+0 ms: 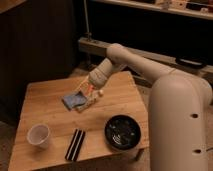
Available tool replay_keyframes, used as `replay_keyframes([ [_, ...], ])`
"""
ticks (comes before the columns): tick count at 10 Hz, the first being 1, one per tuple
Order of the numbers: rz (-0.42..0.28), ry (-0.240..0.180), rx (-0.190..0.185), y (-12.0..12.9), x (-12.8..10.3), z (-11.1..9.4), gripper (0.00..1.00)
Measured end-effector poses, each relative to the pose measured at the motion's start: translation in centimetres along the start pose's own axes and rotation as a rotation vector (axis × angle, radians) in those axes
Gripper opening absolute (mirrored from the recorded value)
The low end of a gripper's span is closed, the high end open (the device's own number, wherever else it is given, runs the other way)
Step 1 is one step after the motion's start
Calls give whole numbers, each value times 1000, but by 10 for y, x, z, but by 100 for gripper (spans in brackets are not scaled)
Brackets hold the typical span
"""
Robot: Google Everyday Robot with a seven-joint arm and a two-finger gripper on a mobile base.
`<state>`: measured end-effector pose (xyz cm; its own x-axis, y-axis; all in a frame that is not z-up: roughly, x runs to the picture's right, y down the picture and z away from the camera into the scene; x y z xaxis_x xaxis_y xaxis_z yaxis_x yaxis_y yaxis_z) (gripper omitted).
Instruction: Place the white sponge in the ceramic cup
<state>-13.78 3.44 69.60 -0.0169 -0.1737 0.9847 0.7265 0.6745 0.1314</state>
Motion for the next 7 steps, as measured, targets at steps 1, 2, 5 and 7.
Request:
replay_keyframes([
  [1,-31,-36,-10,-7,-8,12,0],
  [2,-51,-59,-19,-9,-12,18,0],
  [5,-140,-155,-73,-21,-38,50,0],
  [7,-210,-218,-118,-32,-60,74,0],
])
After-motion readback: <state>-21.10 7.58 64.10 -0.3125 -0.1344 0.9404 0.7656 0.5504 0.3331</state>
